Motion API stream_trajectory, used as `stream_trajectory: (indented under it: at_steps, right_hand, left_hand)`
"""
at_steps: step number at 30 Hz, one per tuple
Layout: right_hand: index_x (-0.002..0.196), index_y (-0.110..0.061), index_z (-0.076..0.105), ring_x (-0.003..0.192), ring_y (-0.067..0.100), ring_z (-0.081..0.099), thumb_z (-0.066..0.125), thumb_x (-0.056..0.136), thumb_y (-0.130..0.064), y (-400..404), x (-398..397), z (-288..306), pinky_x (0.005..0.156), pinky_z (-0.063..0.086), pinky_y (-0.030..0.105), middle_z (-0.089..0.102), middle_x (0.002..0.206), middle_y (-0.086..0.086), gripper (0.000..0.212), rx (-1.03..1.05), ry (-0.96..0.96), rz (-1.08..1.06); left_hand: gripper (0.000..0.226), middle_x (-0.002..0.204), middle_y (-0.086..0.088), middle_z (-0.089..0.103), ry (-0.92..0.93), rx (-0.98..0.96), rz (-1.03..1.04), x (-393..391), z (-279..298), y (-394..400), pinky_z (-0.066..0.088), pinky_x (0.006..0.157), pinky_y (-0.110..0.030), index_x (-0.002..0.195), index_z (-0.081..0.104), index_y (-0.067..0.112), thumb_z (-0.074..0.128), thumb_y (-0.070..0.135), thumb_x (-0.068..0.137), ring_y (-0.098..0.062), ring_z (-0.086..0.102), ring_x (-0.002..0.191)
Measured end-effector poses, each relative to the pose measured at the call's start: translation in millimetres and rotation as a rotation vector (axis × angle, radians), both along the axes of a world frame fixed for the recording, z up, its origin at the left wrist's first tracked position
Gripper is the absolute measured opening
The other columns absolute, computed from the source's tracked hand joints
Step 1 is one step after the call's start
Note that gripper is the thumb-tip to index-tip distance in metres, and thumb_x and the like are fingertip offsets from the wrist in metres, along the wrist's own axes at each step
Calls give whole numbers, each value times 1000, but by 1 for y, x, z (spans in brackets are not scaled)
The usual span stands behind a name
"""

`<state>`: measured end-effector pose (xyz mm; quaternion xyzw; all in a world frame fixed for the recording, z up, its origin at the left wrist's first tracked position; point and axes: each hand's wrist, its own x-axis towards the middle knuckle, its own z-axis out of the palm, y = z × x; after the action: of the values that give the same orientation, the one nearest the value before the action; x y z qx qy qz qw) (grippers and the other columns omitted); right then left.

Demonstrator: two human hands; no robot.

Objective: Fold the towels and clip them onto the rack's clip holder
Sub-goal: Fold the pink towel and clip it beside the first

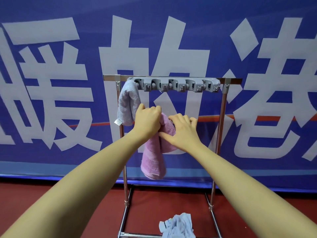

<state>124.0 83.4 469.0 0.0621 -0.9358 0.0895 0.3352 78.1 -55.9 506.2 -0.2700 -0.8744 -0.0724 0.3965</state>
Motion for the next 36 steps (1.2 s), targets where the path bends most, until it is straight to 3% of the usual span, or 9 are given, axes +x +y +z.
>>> stream_trajectory:
  at_steps: [4,8,12,16,18,26,32,36]
  right_hand:
    - [108,-15,53,96,24,49,54,83,-39,-13,-9,9,81,18,35,55,102,0,35,74,27,-43]
    - [86,-9,57,77,31,54,51,77,-10,-17,-18,16,73,19,36,59,81,8,11,172,102,-95]
    - [75,-7,59,63,30,54,53,67,-4,-18,-29,33,68,18,36,58,67,8,11,178,241,-114]
    - [95,-8,58,81,29,51,48,78,-5,-18,-34,50,75,19,36,60,88,8,20,136,183,-139]
    - [99,-9,56,85,27,50,46,80,-6,-20,-38,57,76,18,35,60,94,7,22,111,165,-130]
    - [114,-7,56,98,31,55,51,86,-10,-22,-79,89,85,31,38,55,115,11,28,60,197,-100]
    - [102,0,54,78,33,54,62,80,-3,-21,-112,104,70,26,32,54,103,17,24,86,283,-92]
    - [95,-1,52,62,25,34,64,74,4,-21,-143,115,62,25,33,54,96,16,25,35,366,-105]
  left_hand:
    - [24,41,-2,48,166,-68,-22,4,2,-3,21,57,-26,56,34,16,54,6,48,-24,41,35]
    - [21,43,-1,47,236,-62,-28,-6,2,-9,23,56,-24,55,44,13,59,1,44,-25,42,37]
    - [22,56,-4,55,197,72,47,-11,-6,-13,36,60,-30,68,51,11,70,13,57,-27,50,52]
    - [18,83,-9,59,-75,202,115,-13,-14,-17,29,74,-38,88,48,8,45,25,83,-34,53,78]
    - [21,89,-9,62,-153,298,110,-19,-12,-20,30,76,-38,93,47,8,51,27,84,-34,55,83]
    - [25,103,-12,60,-67,323,121,-57,45,-26,35,80,-37,105,49,5,52,15,82,-35,55,95]
    - [27,103,-11,61,-7,185,151,-86,81,-24,34,79,-34,104,46,6,56,20,85,-34,55,88]
    - [20,95,-12,61,27,210,185,-113,97,-23,27,70,-32,95,42,9,54,10,79,-32,42,68]
